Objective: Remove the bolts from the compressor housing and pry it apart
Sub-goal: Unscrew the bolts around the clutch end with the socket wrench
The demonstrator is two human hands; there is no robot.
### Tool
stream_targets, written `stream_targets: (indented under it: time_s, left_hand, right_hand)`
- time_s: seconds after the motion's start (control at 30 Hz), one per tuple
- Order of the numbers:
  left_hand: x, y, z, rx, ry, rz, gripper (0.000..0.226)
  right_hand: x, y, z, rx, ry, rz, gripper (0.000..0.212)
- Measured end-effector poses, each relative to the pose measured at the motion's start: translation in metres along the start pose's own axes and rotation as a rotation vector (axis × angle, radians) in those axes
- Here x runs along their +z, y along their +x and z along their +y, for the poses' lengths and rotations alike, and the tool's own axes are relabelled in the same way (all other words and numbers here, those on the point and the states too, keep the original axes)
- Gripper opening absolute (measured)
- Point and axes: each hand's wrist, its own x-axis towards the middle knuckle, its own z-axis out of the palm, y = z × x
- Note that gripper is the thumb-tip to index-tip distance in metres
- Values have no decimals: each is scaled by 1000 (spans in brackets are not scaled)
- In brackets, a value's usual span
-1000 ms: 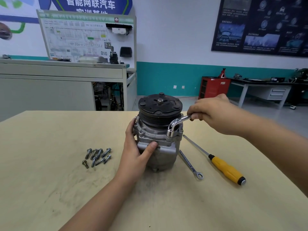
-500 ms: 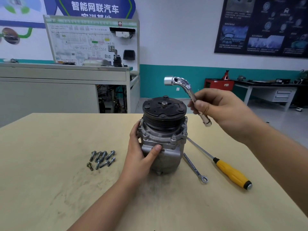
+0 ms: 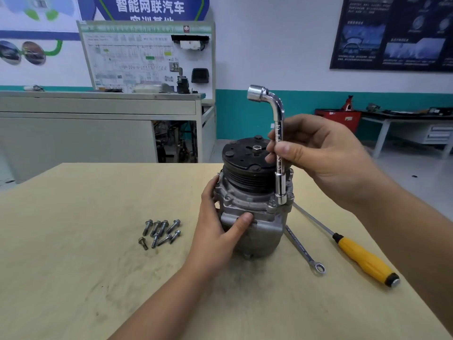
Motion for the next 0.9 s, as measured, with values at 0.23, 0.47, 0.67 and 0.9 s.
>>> stream_targets:
  time_s: [0.23, 0.47, 0.67, 0.9]
  left_hand:
    - [0, 0, 1, -6, 0, 6, 73]
    - [-2, -2, 4, -18, -16, -6, 71]
    - [-2, -2, 5, -6, -28, -4, 70]
    - [-2, -3, 19, 172, 120, 186, 73]
  right_hand:
    - [-3, 3, 4, -22, -23, -9, 28]
    - [-3, 5, -3, -54, -204, -62, 22]
    - [-7, 9, -6, -46, -363, -132, 21]
    - [-17, 18, -11, -5, -511, -252, 14]
